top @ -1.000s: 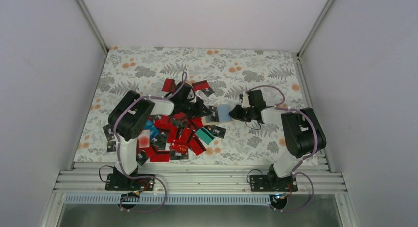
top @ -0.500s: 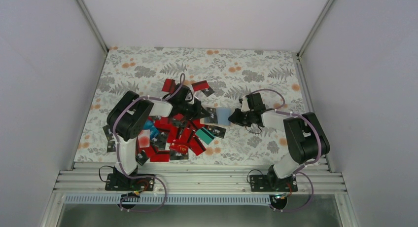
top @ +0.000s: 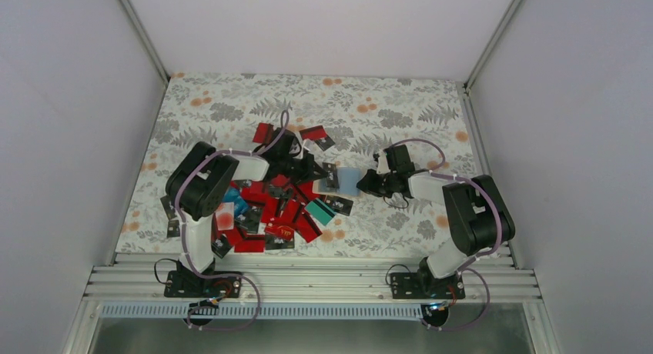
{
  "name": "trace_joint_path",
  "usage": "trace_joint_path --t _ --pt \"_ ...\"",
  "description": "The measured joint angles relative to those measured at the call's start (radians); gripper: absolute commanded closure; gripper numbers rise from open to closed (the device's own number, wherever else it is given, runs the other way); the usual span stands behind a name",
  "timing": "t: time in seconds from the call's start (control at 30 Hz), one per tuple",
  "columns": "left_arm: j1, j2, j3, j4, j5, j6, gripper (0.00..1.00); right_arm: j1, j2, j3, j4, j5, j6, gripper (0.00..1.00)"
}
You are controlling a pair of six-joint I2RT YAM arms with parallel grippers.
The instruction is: Put the credit cards into the card holder
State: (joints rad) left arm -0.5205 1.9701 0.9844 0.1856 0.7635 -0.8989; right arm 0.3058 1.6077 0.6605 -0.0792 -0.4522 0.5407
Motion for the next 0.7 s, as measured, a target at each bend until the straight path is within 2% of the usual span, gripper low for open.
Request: trace_joint_path --t 0.7 --pt "-0.028 0.026 0.031 0.002 -0.010 0.009 0.98 0.000 0.023 0.011 0.014 -0.026 -0.003 0.88"
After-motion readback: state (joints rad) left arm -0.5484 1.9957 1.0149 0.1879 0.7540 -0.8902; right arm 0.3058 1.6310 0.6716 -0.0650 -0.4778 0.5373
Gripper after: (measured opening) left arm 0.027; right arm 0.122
